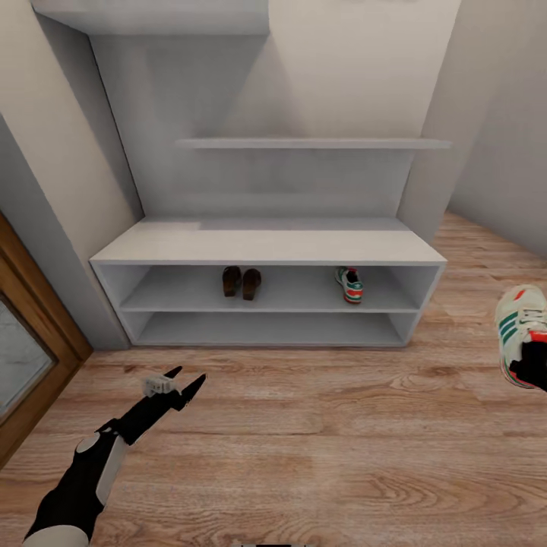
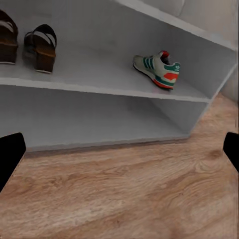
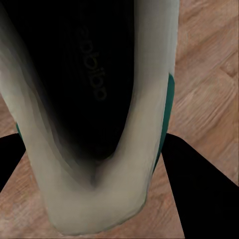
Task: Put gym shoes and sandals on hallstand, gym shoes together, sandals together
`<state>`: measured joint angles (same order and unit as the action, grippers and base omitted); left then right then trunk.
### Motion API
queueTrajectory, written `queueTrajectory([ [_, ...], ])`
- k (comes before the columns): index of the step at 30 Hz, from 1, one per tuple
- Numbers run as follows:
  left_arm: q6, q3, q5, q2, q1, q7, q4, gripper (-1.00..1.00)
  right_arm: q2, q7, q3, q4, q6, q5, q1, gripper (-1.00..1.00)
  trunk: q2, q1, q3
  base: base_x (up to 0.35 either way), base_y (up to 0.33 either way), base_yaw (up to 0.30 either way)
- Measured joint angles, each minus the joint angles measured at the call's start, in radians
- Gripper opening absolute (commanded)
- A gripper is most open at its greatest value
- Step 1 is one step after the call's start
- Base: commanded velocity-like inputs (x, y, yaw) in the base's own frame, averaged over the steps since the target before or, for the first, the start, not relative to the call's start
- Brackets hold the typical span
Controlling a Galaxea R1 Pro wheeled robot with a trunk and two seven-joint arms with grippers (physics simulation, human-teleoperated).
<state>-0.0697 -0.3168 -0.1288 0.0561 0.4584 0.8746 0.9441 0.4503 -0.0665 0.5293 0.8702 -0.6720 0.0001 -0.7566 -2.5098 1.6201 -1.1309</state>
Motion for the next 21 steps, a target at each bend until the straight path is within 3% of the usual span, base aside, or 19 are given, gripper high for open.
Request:
queueTrajectory([
  [1, 0.001, -0.011, -0.001, 0.007, 0.000, 0.021, 0.000, 1.00, -0.015, -0.001, -0.008, 0.000, 0.000, 0.007, 0.000, -1.00, 0.000, 0.000, 0.000, 0.000, 0.000, 0.000],
  [2, 0.002, -0.026, -0.002, 0.024, 0.000, 0.064, 0.000, 1.00, -0.047, 0.000, -0.020, 0.000, 0.000, 0.006, 0.000, -1.00, 0.000, 0.000, 0.000, 0.000, 0.000, 0.000],
  [5, 0.006, -0.046, -0.005, 0.088, 0.000, 0.194, -0.001, 1.00, -0.167, -0.001, -0.038, 0.001, 0.000, 0.003, 0.000, -1.00, 0.000, 0.000, 0.000, 0.000, 0.000, 0.000],
  [6, 0.007, -0.048, -0.005, 0.098, 0.000, 0.215, -0.001, 1.00, -0.183, -0.002, -0.040, 0.001, 0.000, 0.012, 0.000, -1.00, 0.000, 0.000, 0.000, 0.000, 0.000, 0.000],
  [7, 0.009, -0.053, -0.006, 0.124, 0.000, 0.267, -0.001, 1.00, -0.222, -0.001, -0.049, 0.001, -0.001, 0.018, 0.000, -1.00, 0.000, 0.000, 0.000, 0.000, 0.000, 0.000],
  [10, 0.009, -0.058, -0.007, 0.157, 0.000, 0.318, -0.002, 1.00, -0.279, -0.002, -0.085, 0.001, 0.000, 0.012, 0.000, -1.00, 0.000, 0.000, 0.000, 0.000, 0.000, 0.000],
  [12, 0.008, -0.061, -0.007, 0.176, 0.000, 0.351, -0.002, 1.00, -0.315, -0.002, -0.132, 0.001, -0.002, 0.010, 0.000, -1.00, 0.000, 0.000, 0.000, 0.000, 0.000, 0.000],
  [14, 0.009, -0.063, -0.006, 0.190, 0.000, 0.382, -0.002, 1.00, -0.360, 0.000, -0.215, 0.001, -0.004, -0.002, 0.000, -1.00, 0.000, 0.000, 0.000, 0.000, 0.000, 0.000],
  [15, 0.009, -0.063, -0.006, 0.192, 0.000, 0.387, -0.002, 1.00, -0.371, -0.001, -0.238, 0.001, -0.005, 0.007, -0.001, -1.00, 0.000, 0.000, 0.000, 0.000, 0.000, 0.000],
  [16, 0.009, -0.063, -0.005, 0.196, 0.000, 0.396, -0.002, 1.00, -0.398, -0.001, -0.301, 0.001, -0.009, 0.021, -0.001, -1.00, 0.000, 0.000, 0.000, 0.000, 0.000, 0.000],
  [17, 0.008, -0.063, -0.004, 0.197, 0.000, 0.399, -0.002, 1.00, -0.429, -0.002, -0.344, 0.002, -0.009, -0.006, -0.001, -1.00, 0.000, 0.000, 0.000, 0.000, 0.000, 0.000],
  [18, 0.009, -0.063, -0.004, 0.198, 0.000, 0.401, -0.002, 1.00, -0.432, -0.003, -0.361, 0.002, -0.011, 0.012, -0.001, -1.00, 0.000, 0.000, 0.000, 0.000, 0.000, 0.000],
  [21, 0.008, -0.063, -0.001, 0.199, 0.000, 0.405, -0.001, 1.00, -0.458, -0.003, -0.422, 0.003, -0.030, 0.006, -0.001, -1.00, 0.000, 0.000, 0.000, 0.000, 0.000, 0.000],
])
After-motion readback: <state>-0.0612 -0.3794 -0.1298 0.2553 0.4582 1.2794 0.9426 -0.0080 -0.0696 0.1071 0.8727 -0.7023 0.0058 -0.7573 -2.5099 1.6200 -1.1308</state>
